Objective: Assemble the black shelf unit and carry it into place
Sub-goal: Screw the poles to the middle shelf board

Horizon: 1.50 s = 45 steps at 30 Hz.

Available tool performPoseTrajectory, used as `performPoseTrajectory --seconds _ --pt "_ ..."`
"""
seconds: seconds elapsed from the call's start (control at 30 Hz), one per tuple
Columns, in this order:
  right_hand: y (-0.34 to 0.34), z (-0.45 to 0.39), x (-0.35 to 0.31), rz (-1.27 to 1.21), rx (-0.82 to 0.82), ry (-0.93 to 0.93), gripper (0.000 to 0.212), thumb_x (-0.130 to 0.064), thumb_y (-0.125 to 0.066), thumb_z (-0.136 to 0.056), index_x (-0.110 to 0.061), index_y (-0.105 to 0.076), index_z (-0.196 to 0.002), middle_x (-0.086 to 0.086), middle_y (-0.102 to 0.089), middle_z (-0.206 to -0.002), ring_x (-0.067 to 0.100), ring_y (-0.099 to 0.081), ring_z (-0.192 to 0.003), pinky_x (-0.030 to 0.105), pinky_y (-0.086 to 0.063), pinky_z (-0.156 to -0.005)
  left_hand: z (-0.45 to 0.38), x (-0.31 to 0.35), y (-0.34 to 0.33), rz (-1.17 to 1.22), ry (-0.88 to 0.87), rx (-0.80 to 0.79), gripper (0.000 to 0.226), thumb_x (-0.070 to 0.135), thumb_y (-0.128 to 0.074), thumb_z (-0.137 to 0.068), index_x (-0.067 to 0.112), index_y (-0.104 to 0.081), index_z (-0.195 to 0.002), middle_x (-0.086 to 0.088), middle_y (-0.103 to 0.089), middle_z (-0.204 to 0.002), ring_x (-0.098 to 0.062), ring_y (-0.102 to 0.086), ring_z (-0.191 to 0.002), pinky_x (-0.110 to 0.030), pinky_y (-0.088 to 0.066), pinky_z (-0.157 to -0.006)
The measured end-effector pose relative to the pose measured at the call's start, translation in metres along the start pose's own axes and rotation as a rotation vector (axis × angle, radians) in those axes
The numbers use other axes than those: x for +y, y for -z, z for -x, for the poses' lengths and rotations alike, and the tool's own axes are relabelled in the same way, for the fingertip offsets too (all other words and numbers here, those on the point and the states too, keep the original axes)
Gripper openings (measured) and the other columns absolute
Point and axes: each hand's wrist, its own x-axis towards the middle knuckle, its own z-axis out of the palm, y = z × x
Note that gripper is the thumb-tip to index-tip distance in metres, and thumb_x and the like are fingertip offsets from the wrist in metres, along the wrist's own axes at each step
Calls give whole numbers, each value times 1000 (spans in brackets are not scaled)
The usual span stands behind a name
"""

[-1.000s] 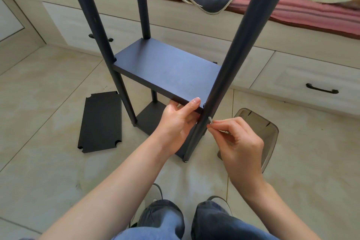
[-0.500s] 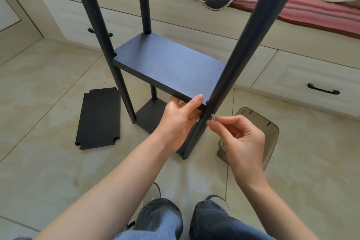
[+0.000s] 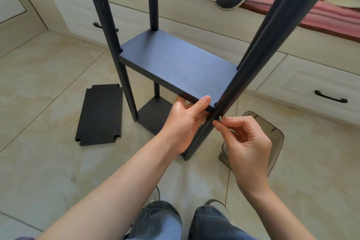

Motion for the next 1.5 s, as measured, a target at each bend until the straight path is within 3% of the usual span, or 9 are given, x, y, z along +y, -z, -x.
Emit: performPoseTrajectory --seconds 0.37,0.53,0.6,0.77,0.87,1.0,1.07,1.3,1.5 --pt "-3 -5 -8 -347 15 -408 3 -5 -74 -83 -6 -73 -86 10 -76 -80 21 -75 -82 18 -56 -72 -2 2 1 60 2 -2 40 15 -63 -98 10 -46 -135 -6 -75 -106 -30 -73 -104 -30 -59 -82" --pt "-3 -4 -7 -8 9 -93 12 -7 -79 -80 -16 -72 -82 1 -72 -79 15 -71 -77 22 -56 -73 -1 2 0 58 -9 -7 39 14 -62 -99 12 -45 -134 -5 -76 -103 -28 -74 -100 -29 -60 -78" --pt "-3 -3 -5 64 22 -3 11 -7 -80 -80 -14 -71 -81 1 -70 -80 14 -69 -76 22 -55 -72 -1 2 -1 72 -10 -6 39 12 -61 -99 11 -45 -135 -6 -76 -104 -29 -74 -100 -29 -60 -78" --pt "-1 -6 2 447 -6 465 5 2 -76 -82 1 -71 -84 9 -65 -82 17 -62 -74 23 -51 -71 0 3 -2 61 -8 17 38 13 -61 -99 10 -46 -134 -8 -75 -108 -28 -73 -103 -28 -59 -80" --pt "-2 -7 2 391 17 365 5 -1 -76 -82 -2 -71 -83 6 -65 -80 13 -61 -73 17 -49 -71 0 3 -3 55 -5 29 38 14 -61 -99 11 -46 -134 -12 -73 -113 -30 -73 -104 -29 -59 -81" --pt "-3 -8 -7 -25 30 -103 11 -7 -80 -79 -14 -71 -79 0 -71 -75 13 -70 -74 17 -52 -70 0 2 -3 39 -11 23 38 16 -60 -99 13 -46 -134 -11 -73 -113 -31 -72 -105 -33 -60 -84" --pt "-3 -9 -9 -129 20 -205 11 -6 -79 -79 -13 -71 -78 3 -73 -74 16 -73 -74 18 -54 -69 0 2 -3 21 -8 25 38 18 -60 -99 16 -46 -134 -10 -74 -112 -30 -73 -105 -33 -60 -84" --pt "-4 -14 -12 -205 0 -347 14 -12 -78 -81 -3 -67 -81 11 -71 -69 23 -72 -65 29 -60 -65 2 -1 -3 9 -11 43 42 18 -61 -98 13 -44 -137 -15 -70 -120 -31 -71 -109 -39 -57 -95" --pt "-2 -13 -13 -107 -18 -256 12 -13 -77 -83 -8 -68 -80 6 -72 -67 16 -71 -62 21 -55 -63 2 -2 -3 -46 0 72 44 21 -63 -97 13 -44 -136 -18 -68 -123 -31 -70 -110 -47 -53 -103"
